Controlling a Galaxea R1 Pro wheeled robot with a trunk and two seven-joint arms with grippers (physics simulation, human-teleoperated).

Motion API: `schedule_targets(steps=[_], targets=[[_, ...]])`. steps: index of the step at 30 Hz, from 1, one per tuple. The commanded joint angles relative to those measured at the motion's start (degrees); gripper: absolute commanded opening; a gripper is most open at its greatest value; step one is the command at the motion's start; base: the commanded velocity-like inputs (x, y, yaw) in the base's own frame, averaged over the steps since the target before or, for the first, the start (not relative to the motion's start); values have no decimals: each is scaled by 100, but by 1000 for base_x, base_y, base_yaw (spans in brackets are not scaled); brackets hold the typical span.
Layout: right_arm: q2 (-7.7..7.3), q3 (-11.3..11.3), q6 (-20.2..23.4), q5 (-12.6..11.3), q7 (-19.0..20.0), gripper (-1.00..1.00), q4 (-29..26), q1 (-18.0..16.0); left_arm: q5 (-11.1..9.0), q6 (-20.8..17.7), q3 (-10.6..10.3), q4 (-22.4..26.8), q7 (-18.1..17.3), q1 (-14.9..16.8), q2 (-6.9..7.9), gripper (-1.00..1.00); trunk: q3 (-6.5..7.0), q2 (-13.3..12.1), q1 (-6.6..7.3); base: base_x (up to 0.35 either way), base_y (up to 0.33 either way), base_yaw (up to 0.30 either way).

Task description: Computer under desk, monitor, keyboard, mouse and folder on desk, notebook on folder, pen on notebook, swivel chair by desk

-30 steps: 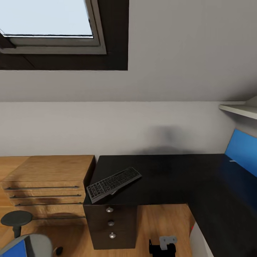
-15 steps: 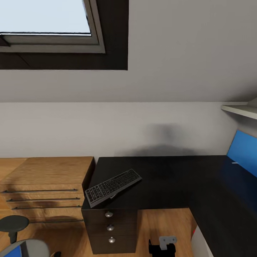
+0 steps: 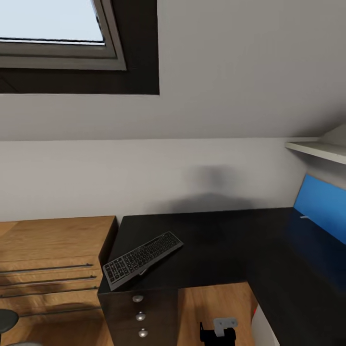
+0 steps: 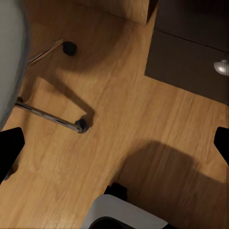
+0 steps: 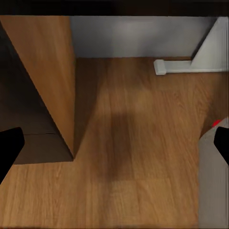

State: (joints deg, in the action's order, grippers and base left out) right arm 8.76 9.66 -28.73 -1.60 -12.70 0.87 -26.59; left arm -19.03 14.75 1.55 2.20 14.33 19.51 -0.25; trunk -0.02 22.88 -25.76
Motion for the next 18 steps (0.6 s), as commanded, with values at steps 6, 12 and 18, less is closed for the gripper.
schedule_targets(steps=[6,12,18], targets=[[3,53,-10,-16,-31,100,9,-4,-13,19,12,-1,8,0,-1,100,2,4,-2,0,0,-224],[3,52,-10,-16,-31,100,9,-4,-13,19,12,-1,8,0,-1,100,-17,4,-2,0,0,-143],[4,53,-10,-16,-31,100,9,-4,-13,19,12,-1,8,0,-1,100,-44,4,-2,0,0,-105]])
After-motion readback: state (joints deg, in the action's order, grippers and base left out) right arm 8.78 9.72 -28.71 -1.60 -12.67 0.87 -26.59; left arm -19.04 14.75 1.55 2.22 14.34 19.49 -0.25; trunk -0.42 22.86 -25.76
